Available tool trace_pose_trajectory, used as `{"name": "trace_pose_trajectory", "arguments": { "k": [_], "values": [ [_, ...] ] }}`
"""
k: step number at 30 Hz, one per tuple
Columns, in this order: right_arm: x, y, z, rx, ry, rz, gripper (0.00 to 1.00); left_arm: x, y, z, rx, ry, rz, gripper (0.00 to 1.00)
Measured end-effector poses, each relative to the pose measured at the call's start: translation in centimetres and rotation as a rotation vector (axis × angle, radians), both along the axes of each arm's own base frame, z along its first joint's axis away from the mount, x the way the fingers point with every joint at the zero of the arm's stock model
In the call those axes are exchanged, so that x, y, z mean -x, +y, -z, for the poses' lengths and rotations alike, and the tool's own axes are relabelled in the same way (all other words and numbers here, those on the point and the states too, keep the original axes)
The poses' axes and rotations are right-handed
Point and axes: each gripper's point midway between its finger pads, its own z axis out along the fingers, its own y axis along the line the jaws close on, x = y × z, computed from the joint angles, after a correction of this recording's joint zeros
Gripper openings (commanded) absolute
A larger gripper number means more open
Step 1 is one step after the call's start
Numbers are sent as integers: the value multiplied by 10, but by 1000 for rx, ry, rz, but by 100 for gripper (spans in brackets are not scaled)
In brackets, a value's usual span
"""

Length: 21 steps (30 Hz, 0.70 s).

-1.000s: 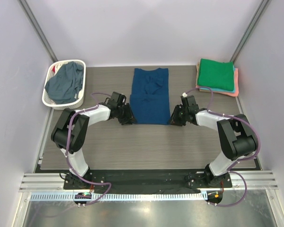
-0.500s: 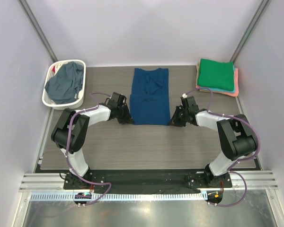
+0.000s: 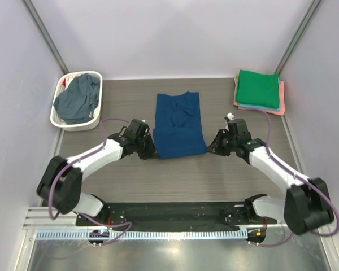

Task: Fold and stack the t-shirts
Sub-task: Fold the tshirt

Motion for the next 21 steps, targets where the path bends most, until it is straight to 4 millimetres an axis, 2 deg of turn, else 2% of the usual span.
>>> {"name": "trace_pose_trajectory", "arguments": {
  "k": [4,8,13,16,21],
  "values": [
    [27,-3,-29,-28,-33,-3,1,30,-6,-40,40,-48,23,0],
    [58,0,-52,-64,-48,-19,1,63,-8,-71,86,-58,33,0],
    [95,3,-68,-94,-24,-43,1,89,2,-92,108,-44,13,0],
    [98,0,-85,-82,-21,-25,1,90,7,-100,85,-41,2,0],
    [72,-2,-115,-27,-69,5,1,71,1,-122,52,-69,0,0]
  ]
}}
